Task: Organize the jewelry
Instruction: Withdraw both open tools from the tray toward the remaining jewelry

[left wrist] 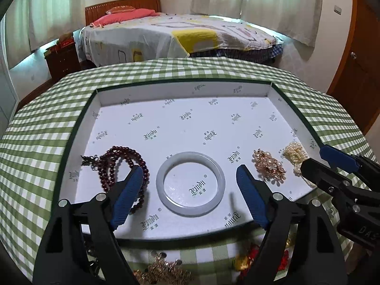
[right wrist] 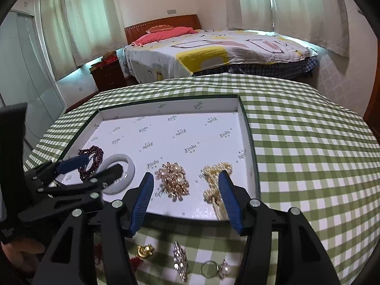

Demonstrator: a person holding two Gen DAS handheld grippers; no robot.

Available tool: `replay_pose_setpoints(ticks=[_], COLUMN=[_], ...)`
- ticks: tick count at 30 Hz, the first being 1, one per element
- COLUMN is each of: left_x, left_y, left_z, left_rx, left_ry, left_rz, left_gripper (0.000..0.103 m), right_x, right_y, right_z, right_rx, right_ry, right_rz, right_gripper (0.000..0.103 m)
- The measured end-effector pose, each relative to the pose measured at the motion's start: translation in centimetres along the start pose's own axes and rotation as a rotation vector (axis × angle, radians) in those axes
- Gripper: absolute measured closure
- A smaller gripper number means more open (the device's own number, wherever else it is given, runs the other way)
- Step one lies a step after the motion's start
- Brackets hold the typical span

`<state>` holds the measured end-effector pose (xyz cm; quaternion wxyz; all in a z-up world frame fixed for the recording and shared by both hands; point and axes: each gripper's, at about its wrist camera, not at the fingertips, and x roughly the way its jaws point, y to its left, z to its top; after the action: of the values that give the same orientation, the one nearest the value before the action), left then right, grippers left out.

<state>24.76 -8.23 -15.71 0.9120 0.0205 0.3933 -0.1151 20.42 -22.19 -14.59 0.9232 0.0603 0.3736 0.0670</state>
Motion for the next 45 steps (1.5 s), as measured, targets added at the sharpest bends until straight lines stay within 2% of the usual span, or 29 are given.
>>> replay_pose_setpoints(ticks=[8, 17, 21, 32, 45], left_x=[-4.4, -8.4, -9.0, -9.4, -8.2], left_y=[0.9, 1.7, 2.3, 5.5, 8.4], left_z=[-1.4, -5.4, -7.3, -9.9, -9.6], left_rx=[0.001, 0.01, 0.013, -0.072, -0.132], left_ry=[-0.071, -0.105, -0.09, -0.04, -0.016], left_rz=[0.027, 0.071, 0.099, 0.139, 0.172], left_gripper=[0.024, 0.024, 0.024, 0.024, 0.025], right_x=[-2.0, -3.8, -4.5, -4.7, -4.0], right_y=[0.0, 0.9, 1.2, 2.3, 1.9], right_z=[-1.8, -4.4, -5.7, -7.9, -7.9], right_rx=[0.008, -0.015, -0.026, -0.049, -0.041], right_ry=[-0.01, -0.011, -0.013, 0.014, 0.024], right_rz=[-0.018, -0.03, -0.035, -0.024, -0.034], right_gripper=[0.047, 0.047, 0.047, 0.047, 0.047])
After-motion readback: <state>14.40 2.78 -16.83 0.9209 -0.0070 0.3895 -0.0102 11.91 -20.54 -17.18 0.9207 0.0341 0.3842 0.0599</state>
